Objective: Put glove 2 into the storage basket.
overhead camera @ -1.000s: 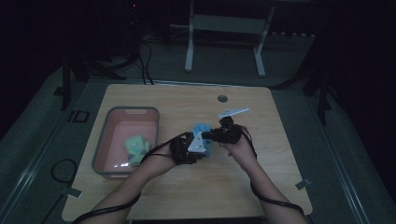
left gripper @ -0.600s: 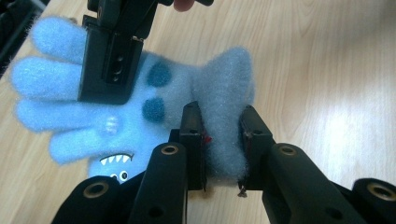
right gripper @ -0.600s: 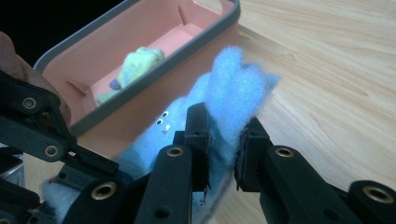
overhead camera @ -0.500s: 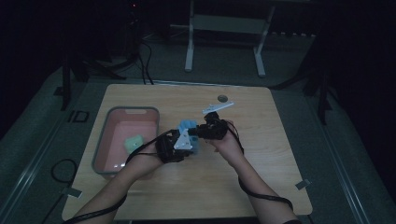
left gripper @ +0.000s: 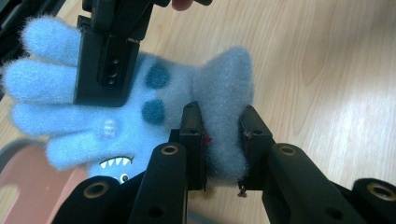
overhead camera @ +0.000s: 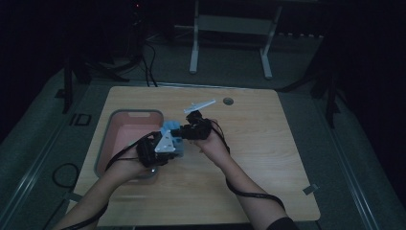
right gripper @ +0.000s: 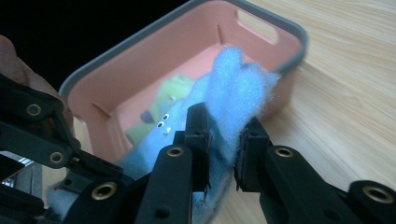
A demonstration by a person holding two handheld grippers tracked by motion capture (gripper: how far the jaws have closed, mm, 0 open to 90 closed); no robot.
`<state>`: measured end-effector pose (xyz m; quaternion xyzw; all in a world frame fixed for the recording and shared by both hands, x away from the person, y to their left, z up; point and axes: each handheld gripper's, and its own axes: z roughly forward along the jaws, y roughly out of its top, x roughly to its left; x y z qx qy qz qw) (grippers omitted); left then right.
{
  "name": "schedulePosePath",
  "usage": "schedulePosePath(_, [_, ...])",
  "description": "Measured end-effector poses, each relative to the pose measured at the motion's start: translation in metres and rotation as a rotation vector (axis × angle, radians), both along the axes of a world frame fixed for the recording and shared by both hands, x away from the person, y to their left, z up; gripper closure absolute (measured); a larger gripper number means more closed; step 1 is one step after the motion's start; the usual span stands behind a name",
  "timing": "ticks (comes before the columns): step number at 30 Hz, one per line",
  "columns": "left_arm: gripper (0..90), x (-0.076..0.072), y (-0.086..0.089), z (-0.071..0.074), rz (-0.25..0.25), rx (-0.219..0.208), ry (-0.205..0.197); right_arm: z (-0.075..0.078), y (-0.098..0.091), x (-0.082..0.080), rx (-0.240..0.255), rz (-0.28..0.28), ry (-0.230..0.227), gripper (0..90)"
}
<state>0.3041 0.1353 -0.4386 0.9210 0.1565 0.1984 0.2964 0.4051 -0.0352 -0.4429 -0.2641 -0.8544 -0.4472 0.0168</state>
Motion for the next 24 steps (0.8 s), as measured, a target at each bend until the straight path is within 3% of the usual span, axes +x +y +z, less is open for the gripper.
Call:
schedulePosePath(11, [76.3,-0.012,0.044,0.0,0.071,-0.004,0.011,0.006,0.053,-0.005,-0.011,0.071,-0.009,78.3])
schedulePosePath(24, [76.3,-0.025,0.082,-0.004,0.136,0.004,0.026,0.001,0.103,-0.01,-0.019,0.134,-0.001,78.3])
